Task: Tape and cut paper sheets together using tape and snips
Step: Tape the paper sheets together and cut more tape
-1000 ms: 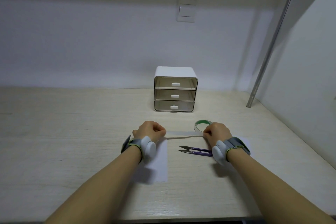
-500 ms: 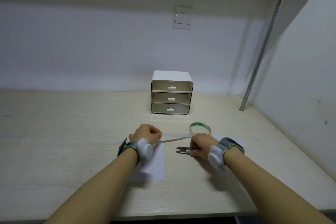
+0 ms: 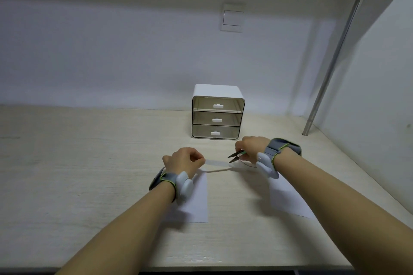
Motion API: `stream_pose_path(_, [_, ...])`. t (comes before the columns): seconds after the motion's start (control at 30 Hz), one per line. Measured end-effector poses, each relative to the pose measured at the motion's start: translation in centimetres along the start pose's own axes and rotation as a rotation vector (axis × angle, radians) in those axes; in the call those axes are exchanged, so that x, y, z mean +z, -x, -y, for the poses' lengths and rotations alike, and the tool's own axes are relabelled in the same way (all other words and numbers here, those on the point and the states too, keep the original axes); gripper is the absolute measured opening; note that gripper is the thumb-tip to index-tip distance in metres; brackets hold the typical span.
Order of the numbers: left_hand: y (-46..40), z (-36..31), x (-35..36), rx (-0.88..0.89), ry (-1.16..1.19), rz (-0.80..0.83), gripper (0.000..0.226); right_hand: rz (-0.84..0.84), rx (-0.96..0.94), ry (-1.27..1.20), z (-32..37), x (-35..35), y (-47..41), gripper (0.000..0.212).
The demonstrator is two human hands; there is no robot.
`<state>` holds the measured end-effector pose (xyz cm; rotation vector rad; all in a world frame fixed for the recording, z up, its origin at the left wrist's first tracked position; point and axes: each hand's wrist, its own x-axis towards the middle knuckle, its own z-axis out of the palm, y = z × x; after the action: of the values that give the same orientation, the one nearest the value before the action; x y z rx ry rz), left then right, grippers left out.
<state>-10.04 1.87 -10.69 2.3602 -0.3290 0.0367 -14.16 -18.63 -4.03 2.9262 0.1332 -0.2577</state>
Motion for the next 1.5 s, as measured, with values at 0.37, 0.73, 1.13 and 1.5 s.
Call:
stream_pose_path(0.37, [0.2, 0.6, 0.0, 0.104, 0.023, -0.057, 0.014, 0.168, -0.025, 0.088, 1.8, -1.0, -2.0, 0.035])
stream_pose_path(0.73, [0.6, 1.3, -0.9, -0.111, 0.164, -0.054, 0.012, -0.033, 0.055, -0.121, 0.8, 1.3, -0.2, 0.034])
stream_pose_path(1.13, [2.7, 2.3, -3.3, -0.022, 0.509, 0.087, 0.012, -0.189, 0.093, -0.436, 3.4, 6.3, 3.1, 0.042])
stream_pose_path(1.5, [3.9, 3.9, -5.4, 0.021, 0.445, 0.19, 0.017, -0.341, 0.157, -1.356, 7.9, 4.0, 2.4, 0.014])
